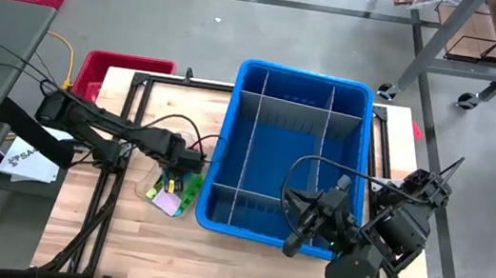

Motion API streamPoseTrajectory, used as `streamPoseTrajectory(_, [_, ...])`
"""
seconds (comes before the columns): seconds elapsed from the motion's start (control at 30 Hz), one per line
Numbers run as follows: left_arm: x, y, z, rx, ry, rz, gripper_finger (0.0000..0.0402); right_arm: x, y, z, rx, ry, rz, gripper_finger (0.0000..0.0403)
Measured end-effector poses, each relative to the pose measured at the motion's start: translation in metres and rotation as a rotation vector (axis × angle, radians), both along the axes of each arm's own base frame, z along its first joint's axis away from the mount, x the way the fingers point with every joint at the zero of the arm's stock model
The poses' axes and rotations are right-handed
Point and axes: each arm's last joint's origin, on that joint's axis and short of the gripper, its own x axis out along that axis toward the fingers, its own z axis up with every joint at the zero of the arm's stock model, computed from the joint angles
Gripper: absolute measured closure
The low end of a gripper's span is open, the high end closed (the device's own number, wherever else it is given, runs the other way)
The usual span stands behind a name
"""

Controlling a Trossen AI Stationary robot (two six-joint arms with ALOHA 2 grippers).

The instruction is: Sort blocks

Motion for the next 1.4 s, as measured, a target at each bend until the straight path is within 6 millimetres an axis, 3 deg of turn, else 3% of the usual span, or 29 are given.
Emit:
streamPoseTrajectory(0.17, [-0.009, 0.004, 0.054, 0.096, -0.020, 0.011, 0.0374, 0.000, 0.001, -0.001, 0.016, 0.017, 0.026, 0.0403])
streamPoseTrajectory(0.33, [-0.014, 0.008, 0.109, 0.192, -0.276, 0.164, 0.0374, 0.000, 0.001, -0.002, 0.014, 0.031, 0.034, 0.0403])
streamPoseTrajectory(0.47, [0.004, 0.010, 0.142, 0.129, -0.619, 0.287, 0.0374, 0.000, 0.001, -0.002, 0.009, 0.029, 0.029, 0.0403])
streamPoseTrajectory(0.6, [0.038, 0.006, 0.167, 0.024, -0.973, 0.294, 0.0374, 0.000, 0.001, -0.002, 0.008, 0.028, 0.027, 0.0403])
streamPoseTrajectory(0.7, [0.067, 0.003, 0.172, -0.037, -1.123, 0.259, 0.0374, 0.000, 0.001, -0.002, 0.008, 0.026, 0.026, 0.0403])
streamPoseTrajectory(0.87, [0.113, 0.004, 0.156, -0.058, -1.147, 0.251, 0.0371, 0.001, 0.001, 0.000, 0.022, 0.010, 0.026, 0.0403])
streamPoseTrajectory(0.93, [0.127, 0.003, 0.146, -0.050, -1.113, 0.247, 0.0344, 0.001, 0.001, 0.000, 0.026, 0.010, 0.029, 0.0403])
streamPoseTrajectory(1.07, [0.151, 0.001, 0.127, -0.075, -1.060, 0.233, 0.0250, 0.001, 0.002, 0.000, 0.038, 0.015, 0.043, 0.0403])
streamPoseTrajectory(1.23, [0.160, 0.000, 0.128, -0.152, -1.025, 0.190, 0.0144, 0.001, 0.002, -0.001, 0.043, 0.020, 0.051, 0.0403])
streamPoseTrajectory(1.4, [0.137, 0.008, 0.162, -0.151, -0.958, 0.195, 0.0100, 0.001, 0.002, -0.001, 0.043, 0.020, 0.051, 0.0403])
